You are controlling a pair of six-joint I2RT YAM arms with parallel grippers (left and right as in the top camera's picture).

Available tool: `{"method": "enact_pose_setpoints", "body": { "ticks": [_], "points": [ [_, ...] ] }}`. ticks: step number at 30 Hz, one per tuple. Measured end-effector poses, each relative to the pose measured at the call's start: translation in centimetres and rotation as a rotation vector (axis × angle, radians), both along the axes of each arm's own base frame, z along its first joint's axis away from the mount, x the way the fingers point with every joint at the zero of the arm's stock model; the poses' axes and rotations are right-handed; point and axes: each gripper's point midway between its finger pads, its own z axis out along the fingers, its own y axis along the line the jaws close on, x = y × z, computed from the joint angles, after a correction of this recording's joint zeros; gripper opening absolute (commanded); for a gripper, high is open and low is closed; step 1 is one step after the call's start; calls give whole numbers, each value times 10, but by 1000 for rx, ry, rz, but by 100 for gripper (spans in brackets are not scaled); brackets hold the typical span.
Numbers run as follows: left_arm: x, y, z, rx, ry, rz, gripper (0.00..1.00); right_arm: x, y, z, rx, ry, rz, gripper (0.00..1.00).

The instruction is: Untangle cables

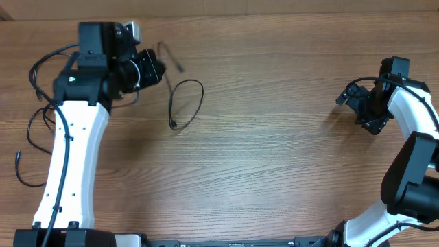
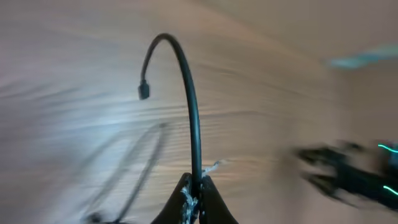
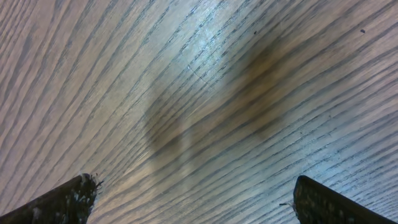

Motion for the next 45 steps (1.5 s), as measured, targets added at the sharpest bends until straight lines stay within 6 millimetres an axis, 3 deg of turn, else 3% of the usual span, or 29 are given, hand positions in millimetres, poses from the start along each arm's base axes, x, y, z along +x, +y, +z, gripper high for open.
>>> {"method": "enact_pose_setpoints", "body": {
  "ticks": [5, 7, 12, 22, 25, 27, 32, 39, 43, 45],
  "points": [
    [-4, -25, 59, -284, -191, -262, 4, 0, 0, 0, -1, -1, 1, 100],
    [-12, -29, 66, -334, -198, -314, 4, 0, 0, 0, 0, 0, 0, 100],
    [-29, -30, 45, -397, 7, -241, 4, 0, 0, 0, 0, 0, 0, 100],
    [-13, -6, 22, -261, 41, -72, 4, 0, 0, 0, 0, 0, 1, 100],
    [-2, 15, 9, -134, 31, 26, 4, 0, 0, 0, 0, -1, 0, 100],
    [4, 41, -5, 1, 41, 135, 4, 0, 0, 0, 0, 0, 0, 100],
    [-14, 115, -38, 346, 168, 426, 4, 0, 0, 0, 0, 0, 0, 100],
    [-29, 177, -33, 614, 192, 673, 4, 0, 0, 0, 0, 0, 0, 100],
    [-36, 201, -30, 673, 204, 778, 4, 0, 0, 0, 0, 0, 1, 100],
    [-38, 207, -34, 693, 226, 798, 9, 0, 0, 0, 0, 0, 1, 100]
  ]
}}
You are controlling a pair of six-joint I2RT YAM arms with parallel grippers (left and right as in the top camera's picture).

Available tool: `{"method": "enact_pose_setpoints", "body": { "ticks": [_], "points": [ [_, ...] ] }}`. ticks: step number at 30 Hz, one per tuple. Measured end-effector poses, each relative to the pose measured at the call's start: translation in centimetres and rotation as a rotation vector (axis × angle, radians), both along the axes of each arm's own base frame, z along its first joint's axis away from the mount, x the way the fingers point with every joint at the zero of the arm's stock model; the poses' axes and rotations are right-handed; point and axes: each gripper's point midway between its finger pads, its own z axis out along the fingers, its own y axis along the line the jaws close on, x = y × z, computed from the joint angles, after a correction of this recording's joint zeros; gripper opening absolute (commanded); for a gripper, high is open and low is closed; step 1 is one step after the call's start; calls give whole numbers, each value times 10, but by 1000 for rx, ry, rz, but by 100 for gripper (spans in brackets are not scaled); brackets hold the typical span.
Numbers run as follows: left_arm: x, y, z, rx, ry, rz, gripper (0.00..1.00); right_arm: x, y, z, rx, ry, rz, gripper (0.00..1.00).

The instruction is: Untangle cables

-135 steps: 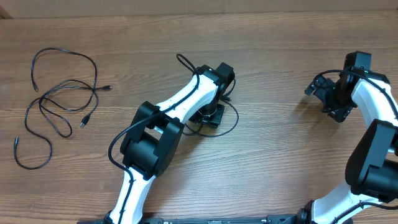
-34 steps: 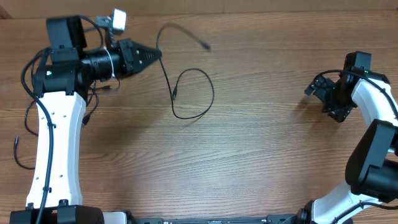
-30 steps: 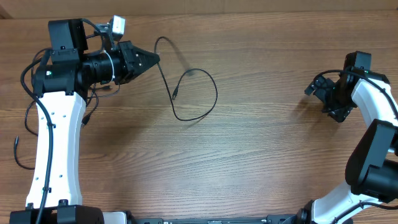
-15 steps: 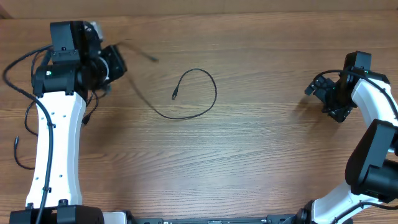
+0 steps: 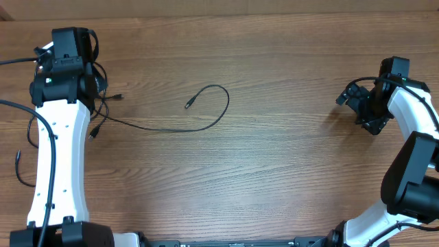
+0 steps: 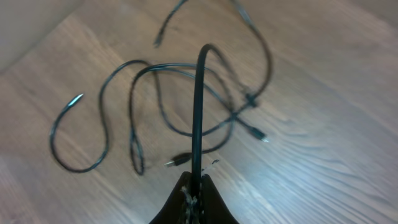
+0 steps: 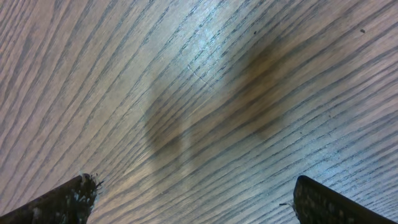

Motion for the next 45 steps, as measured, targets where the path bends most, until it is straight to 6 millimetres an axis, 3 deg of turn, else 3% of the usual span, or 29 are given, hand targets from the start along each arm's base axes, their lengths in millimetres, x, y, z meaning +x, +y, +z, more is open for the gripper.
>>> {"method": "enact_pose_setpoints", "body": {
  "ticks": [3, 7, 8, 11, 12, 14, 15, 17, 18, 22, 27, 31, 34, 45],
  "points": [
    [4, 4, -16, 0, 46, 12, 24, 0, 0, 0, 0, 0, 0, 100],
    [13, 3, -47, -24, 122, 8, 70, 0, 0, 0, 0, 0, 0, 100],
    [14, 2, -54, -33, 136, 7, 73, 0, 0, 0, 0, 0, 0, 100],
    [20, -5, -68, -79, 158, -17, 73, 0, 0, 0, 0, 0, 0, 100],
    [23, -10, -70, -105, 151, -41, 68, 0, 0, 0, 0, 0, 0, 100],
    [32, -25, -72, -173, 127, -111, 44, 0, 0, 0, 0, 0, -1, 100],
    [36, -33, -73, -211, 118, -148, 40, 0, 0, 0, 0, 0, 0, 100],
    [41, -53, -75, -304, 103, -226, 8, 0, 0, 0, 0, 0, 0, 100],
    [43, -62, -76, -349, 95, -257, 4, 0, 0, 0, 0, 0, -1, 100],
    [49, -95, -74, -482, 67, -369, 4, 0, 0, 0, 0, 0, 0, 100],
    [52, -130, -73, -522, 72, -477, 4, 0, 0, 0, 0, 0, 0, 100],
    [56, -161, -83, -516, 103, -559, 16, 0, 0, 0, 0, 0, 0, 100],
    [58, -182, -104, -520, 155, -599, 20, 0, 0, 0, 0, 0, -1, 100],
    [73, -234, -183, -496, 280, -748, 63, 0, 0, 0, 0, 1, 0, 100]
  ]
}}
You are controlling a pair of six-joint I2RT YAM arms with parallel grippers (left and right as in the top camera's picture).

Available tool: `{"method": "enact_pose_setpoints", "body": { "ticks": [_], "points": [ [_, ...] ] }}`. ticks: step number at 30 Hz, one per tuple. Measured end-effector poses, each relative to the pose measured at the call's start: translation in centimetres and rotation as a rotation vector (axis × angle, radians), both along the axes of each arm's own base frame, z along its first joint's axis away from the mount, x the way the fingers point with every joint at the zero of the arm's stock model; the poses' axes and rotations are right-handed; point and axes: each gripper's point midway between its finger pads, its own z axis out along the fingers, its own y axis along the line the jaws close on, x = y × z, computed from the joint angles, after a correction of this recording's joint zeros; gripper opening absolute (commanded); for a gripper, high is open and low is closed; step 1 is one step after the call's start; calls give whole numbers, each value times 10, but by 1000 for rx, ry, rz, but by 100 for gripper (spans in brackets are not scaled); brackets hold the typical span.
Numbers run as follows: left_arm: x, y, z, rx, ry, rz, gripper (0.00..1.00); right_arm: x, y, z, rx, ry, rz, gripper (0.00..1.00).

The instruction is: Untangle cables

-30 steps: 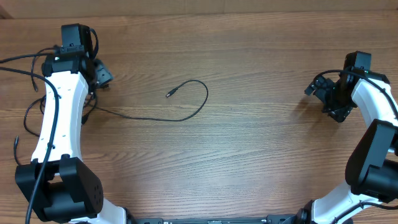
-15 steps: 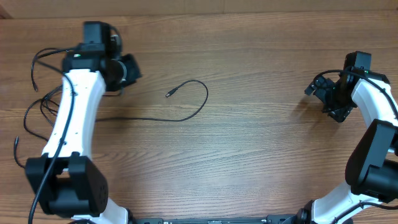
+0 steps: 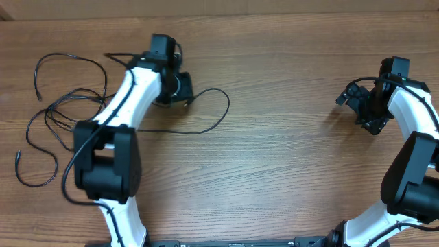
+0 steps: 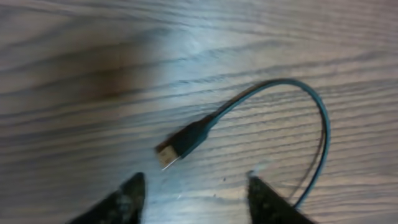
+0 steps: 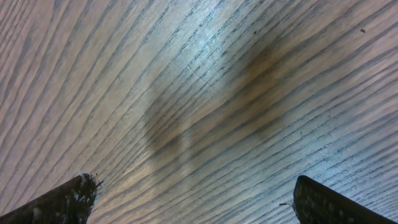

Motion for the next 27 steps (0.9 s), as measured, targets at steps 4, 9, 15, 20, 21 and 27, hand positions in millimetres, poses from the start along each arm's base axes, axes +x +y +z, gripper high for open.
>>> {"method": "enact_pose_setpoints", "body": {
  "ticks": [4, 9, 15, 20, 21, 27],
  "points": [
    [4, -17, -23, 11, 1, -66, 68, 0, 0, 0, 0, 0, 0, 100],
    [6, -20, -48, 53, 13, -100, 41, 0, 0, 0, 0, 0, 0, 100],
    [8, -16, -51, 83, 9, -107, 4, 0, 0, 0, 0, 0, 0, 100],
    [-7, -5, -50, 116, 90, -101, 4, 0, 0, 0, 0, 0, 0, 100],
    [-12, -2, -49, 122, 112, -99, 4, 0, 0, 0, 0, 0, 0, 100],
    [-2, 31, -19, 130, 124, -25, 4, 0, 0, 0, 0, 0, 0, 100]
  ]
}}
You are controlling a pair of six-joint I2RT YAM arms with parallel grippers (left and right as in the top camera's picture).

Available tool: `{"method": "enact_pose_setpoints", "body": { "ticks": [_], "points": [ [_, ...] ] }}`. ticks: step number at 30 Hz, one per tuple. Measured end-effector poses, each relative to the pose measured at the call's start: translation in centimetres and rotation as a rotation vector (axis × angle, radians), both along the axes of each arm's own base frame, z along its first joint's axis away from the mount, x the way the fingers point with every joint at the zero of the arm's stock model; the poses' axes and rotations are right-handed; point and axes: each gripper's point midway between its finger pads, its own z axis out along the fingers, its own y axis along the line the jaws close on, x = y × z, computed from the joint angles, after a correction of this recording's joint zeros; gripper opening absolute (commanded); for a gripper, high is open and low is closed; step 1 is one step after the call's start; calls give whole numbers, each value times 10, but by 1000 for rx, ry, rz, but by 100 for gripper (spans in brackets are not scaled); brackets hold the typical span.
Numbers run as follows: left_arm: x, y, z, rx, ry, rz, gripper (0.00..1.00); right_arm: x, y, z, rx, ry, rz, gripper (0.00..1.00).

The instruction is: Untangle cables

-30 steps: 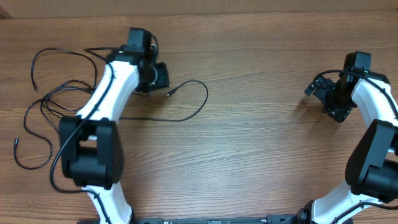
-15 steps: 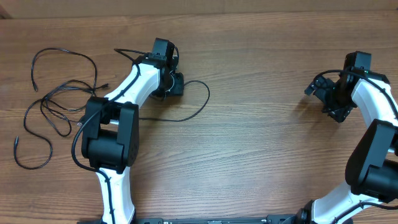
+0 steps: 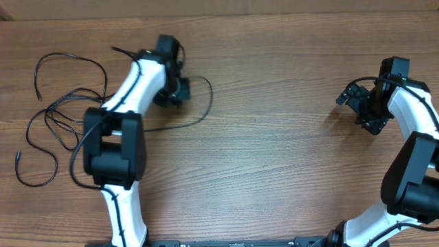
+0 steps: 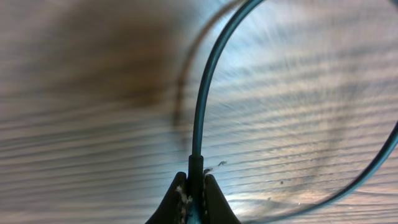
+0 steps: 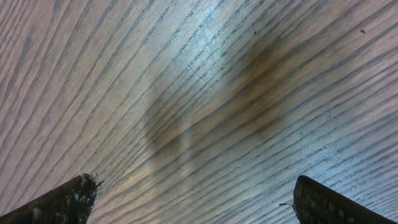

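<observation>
A thin black cable [image 3: 203, 110] curves over the wooden table right of my left gripper [image 3: 180, 89]. That gripper [image 4: 195, 186] is shut on this cable's end, and the cable [image 4: 205, 106] arcs up and away from the jaws in the left wrist view. A tangle of black cables [image 3: 58, 116] lies at the table's left side. My right gripper [image 3: 357, 103] is at the far right, open over bare wood, its fingertips [image 5: 68, 199] wide apart with nothing between them.
The wooden table [image 3: 288, 171] stretches between the two arms. The left arm [image 3: 130, 96] reaches from the front edge up across the left part of the table, next to the tangle.
My left gripper was open over the cable's plug lying on the wood; now it is shut on that cable end. The cable's loop has drawn in to the left. The right arm is unchanged.
First my left gripper held a cable near the table's upper left. Then it was at the far left over the tangle, still shut on a cable, one cable stretched rightward. Later it was open above that cable's plug, and now it grips it.
</observation>
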Motion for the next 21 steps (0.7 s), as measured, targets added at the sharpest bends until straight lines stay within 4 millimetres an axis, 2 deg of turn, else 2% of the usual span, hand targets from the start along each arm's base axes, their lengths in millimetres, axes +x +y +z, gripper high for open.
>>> {"method": "enact_pose_setpoints", "body": {
  "ticks": [6, 10, 19, 21],
  "points": [
    [8, 58, 68, 40, -125, 129, 4, 0, 0, 0, 0, 0, 1, 100],
    [3, 98, 99, 79, -173, 244, 4, 0, 0, 0, 0, 0, 0, 100],
    [-20, 180, 99, 111, -120, 492, 5, 0, 0, 0, 0, 0, 1, 100],
    [-27, 197, 99, 114, -108, 544, 10, 0, 0, 0, 0, 0, 1, 100]
  ]
}}
